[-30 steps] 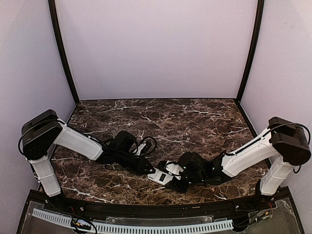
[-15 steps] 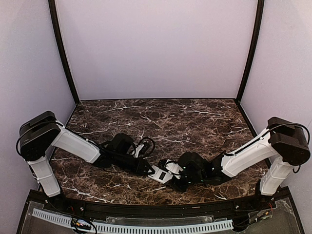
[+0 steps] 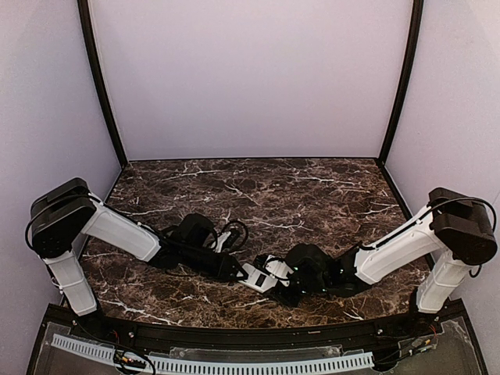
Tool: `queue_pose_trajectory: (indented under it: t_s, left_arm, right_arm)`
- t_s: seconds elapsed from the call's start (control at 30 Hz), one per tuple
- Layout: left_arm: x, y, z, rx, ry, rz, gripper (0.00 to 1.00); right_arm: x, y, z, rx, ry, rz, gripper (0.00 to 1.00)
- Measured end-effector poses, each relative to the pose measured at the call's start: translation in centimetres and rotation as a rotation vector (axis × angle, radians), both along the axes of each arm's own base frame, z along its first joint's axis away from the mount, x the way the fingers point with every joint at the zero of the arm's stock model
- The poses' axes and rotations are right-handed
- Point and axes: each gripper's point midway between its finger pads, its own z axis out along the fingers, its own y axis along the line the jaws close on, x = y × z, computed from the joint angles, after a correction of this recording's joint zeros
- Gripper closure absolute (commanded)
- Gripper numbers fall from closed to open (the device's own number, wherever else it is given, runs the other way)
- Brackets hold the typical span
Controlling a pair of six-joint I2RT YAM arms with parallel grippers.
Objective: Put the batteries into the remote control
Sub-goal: Load the battery cover onto the remote control without the battery cover.
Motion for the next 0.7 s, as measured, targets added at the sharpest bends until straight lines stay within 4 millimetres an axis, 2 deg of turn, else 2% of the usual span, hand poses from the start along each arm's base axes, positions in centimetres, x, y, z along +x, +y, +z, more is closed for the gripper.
queue_pose_trajectory:
  t_s: [0.2, 0.47, 0.7]
  left_arm:
    - [-0.2, -0.2, 0.4, -0.016, -0.001, -0.019, 0.53]
    - [-0.7, -0.1, 0.6, -0.011, -0.007, -0.046, 0.52]
    - [-1.0, 0.9, 0.7, 0.003, 0.006, -0.068, 0.49]
  right_arm:
    - [0.1, -0.1, 0.0, 0.001, -0.025, 0.014, 1.0]
    - [0.2, 0.0, 0.1, 0.001, -0.061, 0.044, 1.0]
    - [0.3, -0.1, 0.3, 0.001, -0.103, 0.058, 1.0]
